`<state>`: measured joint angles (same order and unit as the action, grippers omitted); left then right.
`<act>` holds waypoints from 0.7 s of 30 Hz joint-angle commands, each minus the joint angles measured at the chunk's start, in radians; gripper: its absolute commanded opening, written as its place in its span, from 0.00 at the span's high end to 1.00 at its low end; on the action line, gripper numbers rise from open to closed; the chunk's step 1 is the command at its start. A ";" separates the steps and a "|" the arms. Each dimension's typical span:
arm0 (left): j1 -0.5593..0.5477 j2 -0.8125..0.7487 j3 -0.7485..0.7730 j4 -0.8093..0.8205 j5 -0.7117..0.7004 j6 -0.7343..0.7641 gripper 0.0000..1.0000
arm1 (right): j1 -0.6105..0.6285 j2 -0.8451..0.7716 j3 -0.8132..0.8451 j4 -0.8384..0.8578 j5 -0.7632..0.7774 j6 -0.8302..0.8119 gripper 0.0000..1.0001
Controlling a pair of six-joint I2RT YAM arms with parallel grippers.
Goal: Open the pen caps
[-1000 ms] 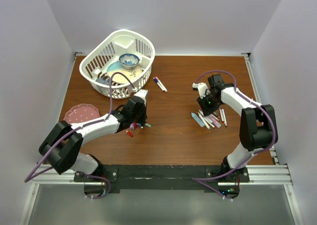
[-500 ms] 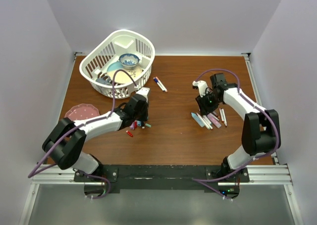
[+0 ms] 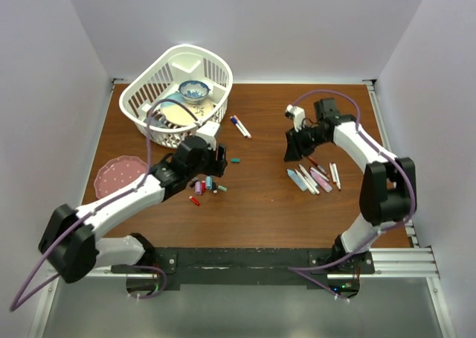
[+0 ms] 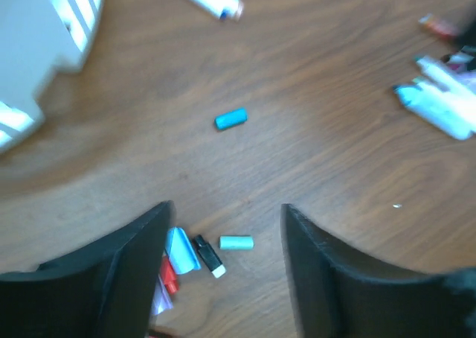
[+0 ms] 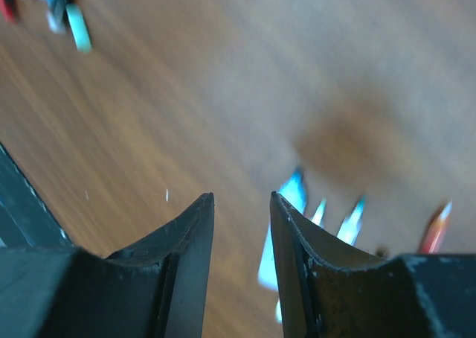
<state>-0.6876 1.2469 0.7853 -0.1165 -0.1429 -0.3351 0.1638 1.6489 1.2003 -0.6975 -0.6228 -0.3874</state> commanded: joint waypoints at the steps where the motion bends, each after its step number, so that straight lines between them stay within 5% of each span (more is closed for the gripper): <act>1: 0.007 -0.191 0.095 -0.047 -0.021 0.091 0.21 | 0.035 0.153 0.223 0.006 -0.086 0.117 0.59; 6: 0.013 -0.329 0.115 -0.156 -0.092 0.264 0.16 | 0.117 0.394 0.504 -0.022 0.091 0.277 0.52; 11: 0.011 -0.472 -0.049 -0.086 -0.234 0.331 0.14 | 0.180 0.503 0.639 0.094 0.214 0.439 0.48; 21: 0.063 -0.526 -0.136 -0.011 -0.170 0.367 0.11 | 0.263 0.729 0.932 0.053 0.439 0.453 0.46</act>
<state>-0.6521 0.7219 0.6411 -0.1883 -0.3191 0.0048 0.4149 2.3428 2.0174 -0.6373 -0.2935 0.0326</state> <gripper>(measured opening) 0.894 0.542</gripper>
